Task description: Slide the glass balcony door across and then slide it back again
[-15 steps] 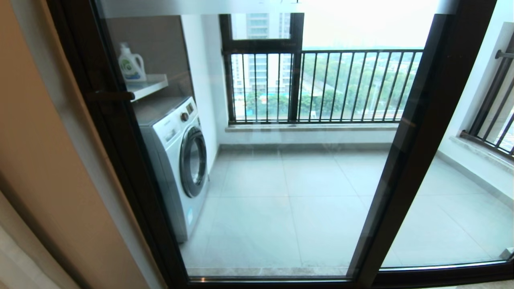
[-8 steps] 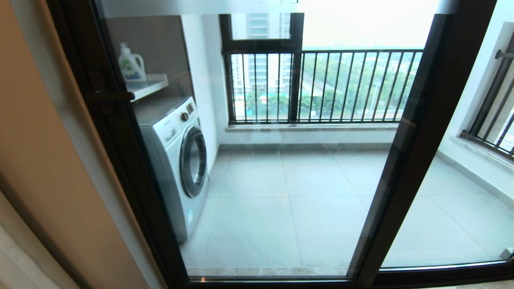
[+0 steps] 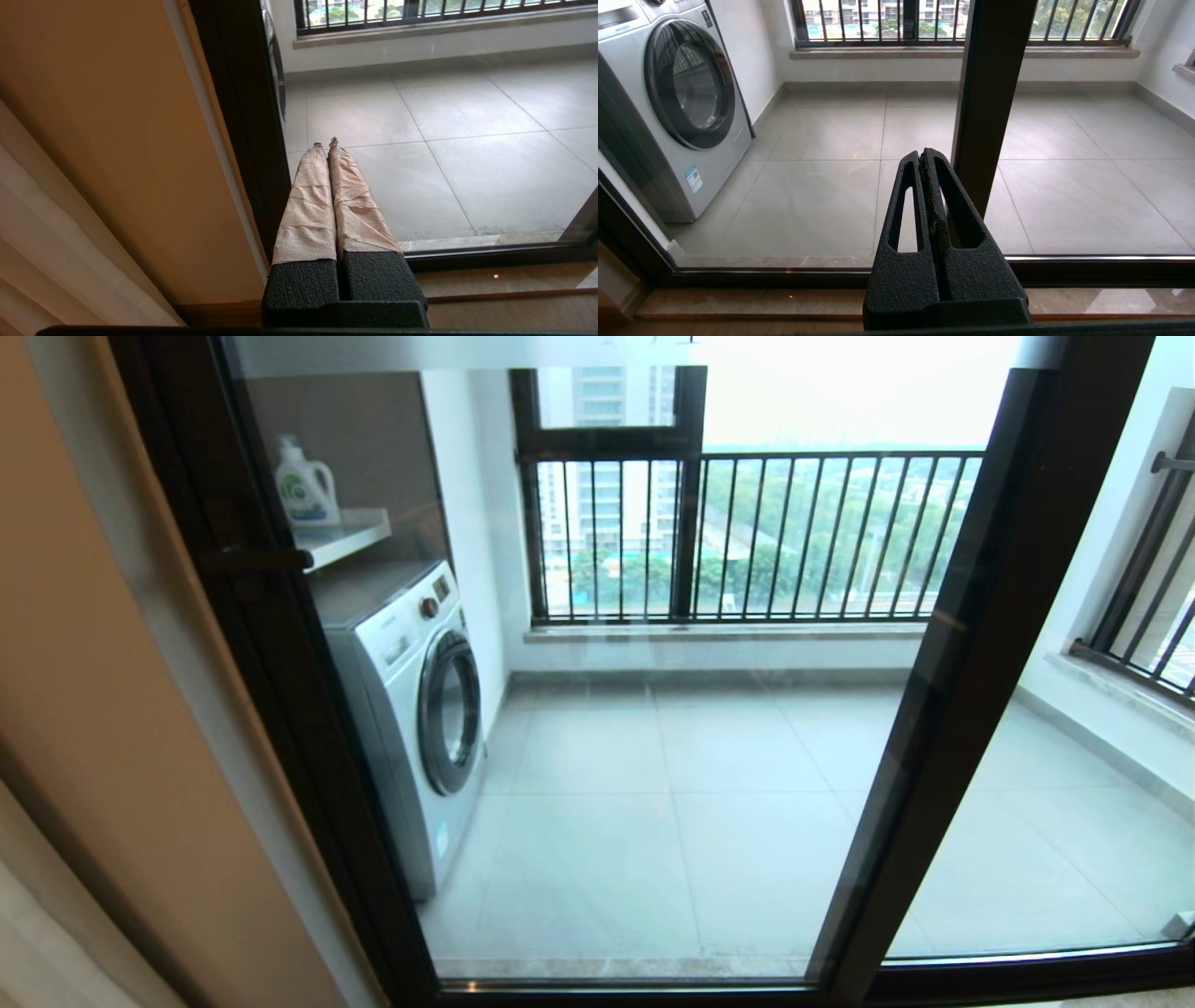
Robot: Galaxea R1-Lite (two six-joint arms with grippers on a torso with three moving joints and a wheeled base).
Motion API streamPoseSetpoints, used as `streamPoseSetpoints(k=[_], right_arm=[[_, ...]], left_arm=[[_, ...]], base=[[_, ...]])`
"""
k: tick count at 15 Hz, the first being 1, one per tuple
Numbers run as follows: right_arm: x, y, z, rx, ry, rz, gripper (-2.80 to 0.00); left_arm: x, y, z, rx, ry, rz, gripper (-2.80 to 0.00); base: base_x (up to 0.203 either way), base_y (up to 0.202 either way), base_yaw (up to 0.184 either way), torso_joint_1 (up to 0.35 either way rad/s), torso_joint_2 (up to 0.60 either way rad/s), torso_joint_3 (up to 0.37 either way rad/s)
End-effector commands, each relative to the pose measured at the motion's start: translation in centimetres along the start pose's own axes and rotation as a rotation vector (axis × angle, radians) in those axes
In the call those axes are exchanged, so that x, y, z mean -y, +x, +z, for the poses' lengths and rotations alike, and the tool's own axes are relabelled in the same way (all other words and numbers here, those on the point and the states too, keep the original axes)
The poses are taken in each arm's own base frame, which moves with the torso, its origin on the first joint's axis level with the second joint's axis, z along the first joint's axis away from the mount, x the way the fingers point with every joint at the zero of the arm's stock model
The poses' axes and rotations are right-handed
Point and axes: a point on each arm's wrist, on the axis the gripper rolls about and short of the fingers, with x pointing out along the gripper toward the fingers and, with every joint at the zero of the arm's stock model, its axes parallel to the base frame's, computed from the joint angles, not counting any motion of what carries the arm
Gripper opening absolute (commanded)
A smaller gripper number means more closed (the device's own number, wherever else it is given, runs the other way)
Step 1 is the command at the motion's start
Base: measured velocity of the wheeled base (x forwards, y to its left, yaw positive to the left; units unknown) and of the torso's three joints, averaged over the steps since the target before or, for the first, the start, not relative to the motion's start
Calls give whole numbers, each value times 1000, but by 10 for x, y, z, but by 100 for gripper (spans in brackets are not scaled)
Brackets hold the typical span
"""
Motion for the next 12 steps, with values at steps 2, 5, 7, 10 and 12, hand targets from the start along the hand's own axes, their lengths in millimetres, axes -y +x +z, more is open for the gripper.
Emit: streamPoseSetpoints(k=[2, 5, 7, 10, 12], right_arm=[[0, 1, -3, -12, 1, 2, -280], [0, 1, -3, -12, 0, 2, -280], [0, 1, -3, -13, 1, 2, -280], [0, 1, -3, -12, 1, 2, -280], [0, 1, -3, -12, 1, 2, -280]], left_arm=[[0, 0, 0, -2, 0, -1, -280], [0, 0, 0, -2, 0, -1, -280], [0, 0, 0, -3, 0, -1, -280], [0, 0, 0, -2, 0, -1, -280], [0, 0, 0, -2, 0, -1, -280]], base=[[0, 0, 0, 0, 0, 0], [0, 0, 0, 0, 0, 0], [0, 0, 0, 0, 0, 0], [0, 0, 0, 0, 0, 0], [0, 0, 0, 0, 0, 0]])
